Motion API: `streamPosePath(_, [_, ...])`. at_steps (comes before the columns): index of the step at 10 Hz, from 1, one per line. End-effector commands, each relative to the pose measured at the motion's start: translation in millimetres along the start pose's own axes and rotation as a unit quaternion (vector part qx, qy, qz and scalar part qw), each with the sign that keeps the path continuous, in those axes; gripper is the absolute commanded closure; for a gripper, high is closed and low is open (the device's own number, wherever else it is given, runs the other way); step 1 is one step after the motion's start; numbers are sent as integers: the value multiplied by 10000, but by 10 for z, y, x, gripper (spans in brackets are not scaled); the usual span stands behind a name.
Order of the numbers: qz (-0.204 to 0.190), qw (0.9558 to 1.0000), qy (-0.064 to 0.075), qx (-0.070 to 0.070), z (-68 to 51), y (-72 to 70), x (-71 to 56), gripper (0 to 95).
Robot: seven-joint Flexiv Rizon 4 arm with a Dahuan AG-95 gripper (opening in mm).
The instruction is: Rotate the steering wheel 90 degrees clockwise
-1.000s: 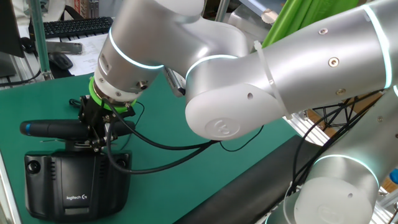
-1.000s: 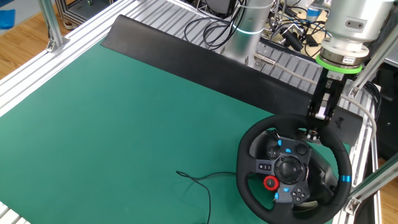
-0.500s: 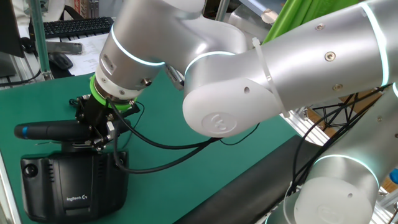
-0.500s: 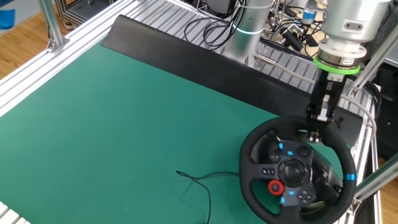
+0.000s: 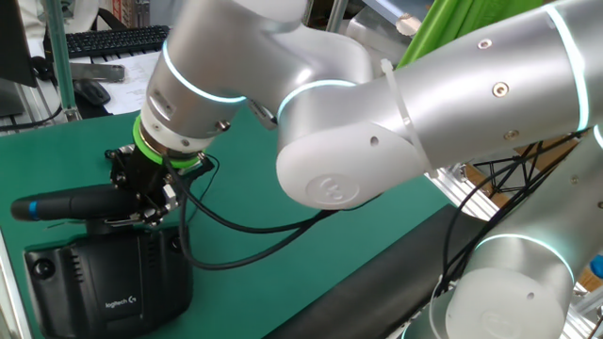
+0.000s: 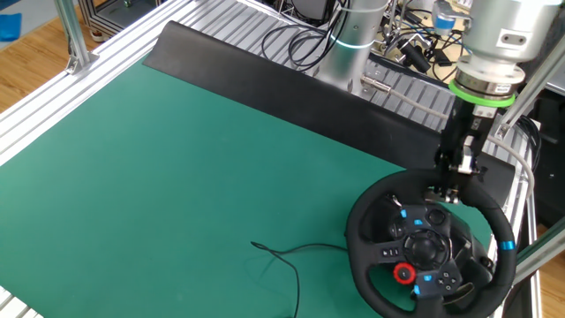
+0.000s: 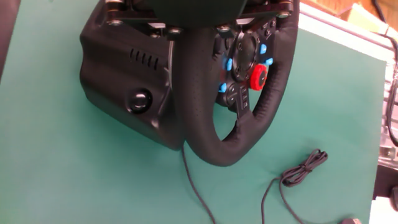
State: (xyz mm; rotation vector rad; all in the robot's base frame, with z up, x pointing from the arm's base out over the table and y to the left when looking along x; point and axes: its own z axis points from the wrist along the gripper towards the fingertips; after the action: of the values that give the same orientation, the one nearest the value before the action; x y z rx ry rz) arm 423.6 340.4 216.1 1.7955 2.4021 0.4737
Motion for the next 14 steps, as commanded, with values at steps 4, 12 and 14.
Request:
streamPosePath(4, [683, 9969, -327, 193, -21, 149, 251, 950])
streamPosePath(12, [931, 9933, -357, 576, 35, 292, 636, 950])
streamPosePath(14, [949, 9924, -349, 696, 35, 293, 635, 380])
